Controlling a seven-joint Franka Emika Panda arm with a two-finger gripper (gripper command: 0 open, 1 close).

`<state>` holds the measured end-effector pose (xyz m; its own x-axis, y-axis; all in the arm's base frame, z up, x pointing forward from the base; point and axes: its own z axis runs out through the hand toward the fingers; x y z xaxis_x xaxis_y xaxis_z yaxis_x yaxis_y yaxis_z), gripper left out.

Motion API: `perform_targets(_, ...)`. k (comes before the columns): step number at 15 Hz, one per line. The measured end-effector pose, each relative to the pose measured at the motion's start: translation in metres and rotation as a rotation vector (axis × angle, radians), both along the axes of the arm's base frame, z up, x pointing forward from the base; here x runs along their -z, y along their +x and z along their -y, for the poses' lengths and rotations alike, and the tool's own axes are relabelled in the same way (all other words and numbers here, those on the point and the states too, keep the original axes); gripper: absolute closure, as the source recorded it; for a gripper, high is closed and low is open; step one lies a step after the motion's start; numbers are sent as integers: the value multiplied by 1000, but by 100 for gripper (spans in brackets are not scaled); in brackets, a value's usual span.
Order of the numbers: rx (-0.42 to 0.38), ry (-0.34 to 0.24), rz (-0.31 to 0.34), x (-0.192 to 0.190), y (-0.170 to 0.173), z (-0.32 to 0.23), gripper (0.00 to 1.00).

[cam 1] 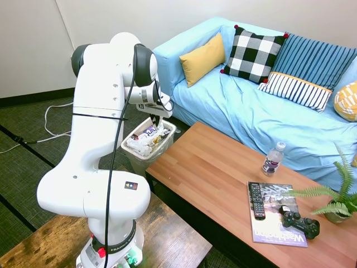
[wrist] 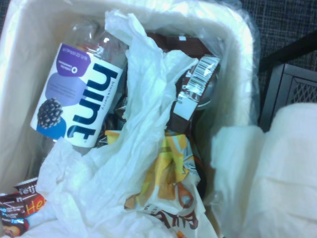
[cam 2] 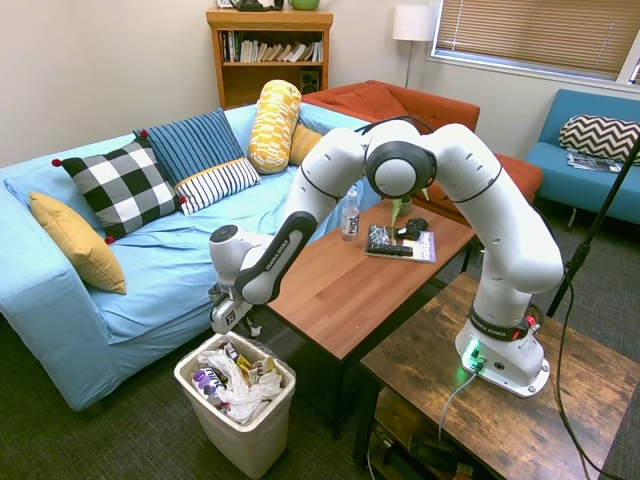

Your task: Throw the tissue in the trash bin

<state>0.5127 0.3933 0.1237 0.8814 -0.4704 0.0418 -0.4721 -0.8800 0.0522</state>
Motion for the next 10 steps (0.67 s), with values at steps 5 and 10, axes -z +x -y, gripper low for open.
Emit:
perform_targets(5, -2, -7, -8, 10, -7, -8, 0)
perform_targets(10, -3, -6, -7, 10, -9, -12, 0)
